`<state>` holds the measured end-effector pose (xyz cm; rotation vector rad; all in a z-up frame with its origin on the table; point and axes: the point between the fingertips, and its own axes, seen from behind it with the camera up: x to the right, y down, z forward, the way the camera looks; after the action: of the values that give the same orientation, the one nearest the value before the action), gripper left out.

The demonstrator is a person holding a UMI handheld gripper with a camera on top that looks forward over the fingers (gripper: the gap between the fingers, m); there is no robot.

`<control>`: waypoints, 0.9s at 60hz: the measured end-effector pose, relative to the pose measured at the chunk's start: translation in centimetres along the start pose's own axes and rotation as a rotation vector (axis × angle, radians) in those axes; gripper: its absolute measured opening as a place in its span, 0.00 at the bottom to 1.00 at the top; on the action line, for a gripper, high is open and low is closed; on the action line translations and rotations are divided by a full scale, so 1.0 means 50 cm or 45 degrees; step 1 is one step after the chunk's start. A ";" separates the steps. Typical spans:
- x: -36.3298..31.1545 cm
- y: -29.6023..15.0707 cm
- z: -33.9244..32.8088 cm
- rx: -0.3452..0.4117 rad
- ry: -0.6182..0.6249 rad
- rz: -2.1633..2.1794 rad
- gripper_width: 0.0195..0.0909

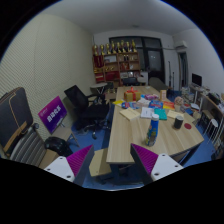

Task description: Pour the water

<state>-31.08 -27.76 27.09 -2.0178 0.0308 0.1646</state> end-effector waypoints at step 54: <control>0.494 0.060 0.694 0.244 0.217 -0.146 0.58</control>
<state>-10.49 3.34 6.32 -1.8319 0.0374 -0.0813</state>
